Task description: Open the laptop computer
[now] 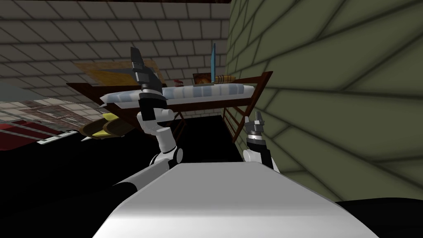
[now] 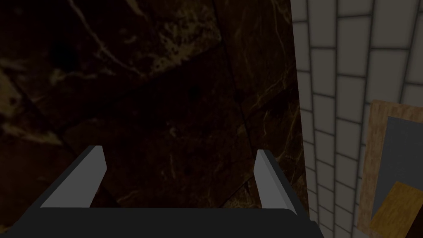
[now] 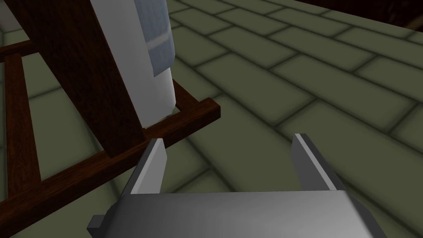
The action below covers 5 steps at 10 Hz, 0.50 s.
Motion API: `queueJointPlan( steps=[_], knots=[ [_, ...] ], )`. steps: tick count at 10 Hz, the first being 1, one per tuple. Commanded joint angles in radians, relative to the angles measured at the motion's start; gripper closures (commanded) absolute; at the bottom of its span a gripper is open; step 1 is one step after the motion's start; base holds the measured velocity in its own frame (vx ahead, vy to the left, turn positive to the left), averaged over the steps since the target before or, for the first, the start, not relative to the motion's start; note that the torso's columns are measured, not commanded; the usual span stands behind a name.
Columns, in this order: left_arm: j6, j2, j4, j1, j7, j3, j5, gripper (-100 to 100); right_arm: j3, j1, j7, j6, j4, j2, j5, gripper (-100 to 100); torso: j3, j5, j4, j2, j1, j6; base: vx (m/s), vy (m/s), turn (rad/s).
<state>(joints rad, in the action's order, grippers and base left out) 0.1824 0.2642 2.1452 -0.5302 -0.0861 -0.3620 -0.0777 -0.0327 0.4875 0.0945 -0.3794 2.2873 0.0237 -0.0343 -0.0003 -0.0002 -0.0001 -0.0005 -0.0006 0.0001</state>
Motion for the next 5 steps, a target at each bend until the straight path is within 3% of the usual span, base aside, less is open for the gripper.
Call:
queueJointPlan(
  steps=[1,3,4,5],
  knots=[
    [0.058,0.002,-0.027,-0.075,0.002,-0.034,-0.022,-100,0.000,0.000,0.000,0.000,0.000,0.000,0.000,0,0.000,0.000,0.000,0.000,0.001,0.000,0.010,-0.050,0.016],
    [0.081,0.002,-0.027,-0.131,0.002,-0.034,-0.022,-100,0.000,0.000,0.000,0.000,0.000,0.000,0.000,0,0.000,0.000,0.000,0.000,0.000,0.000,0.015,-0.041,0.012],
    [0.124,0.007,-0.055,-0.166,0.006,-0.065,-0.039,-100,0.000,0.000,0.000,0.000,0.000,0.000,0.000,0,0.000,0.000,0.000,0.001,0.001,0.000,0.025,-0.060,0.019],
    [0.144,0.007,-0.055,-0.198,0.006,-0.065,-0.039,-100,0.000,0.000,0.000,0.000,0.000,0.000,0.000,0,0.000,0.000,0.000,0.000,0.000,0.000,0.032,-0.060,0.020]
  ],
)
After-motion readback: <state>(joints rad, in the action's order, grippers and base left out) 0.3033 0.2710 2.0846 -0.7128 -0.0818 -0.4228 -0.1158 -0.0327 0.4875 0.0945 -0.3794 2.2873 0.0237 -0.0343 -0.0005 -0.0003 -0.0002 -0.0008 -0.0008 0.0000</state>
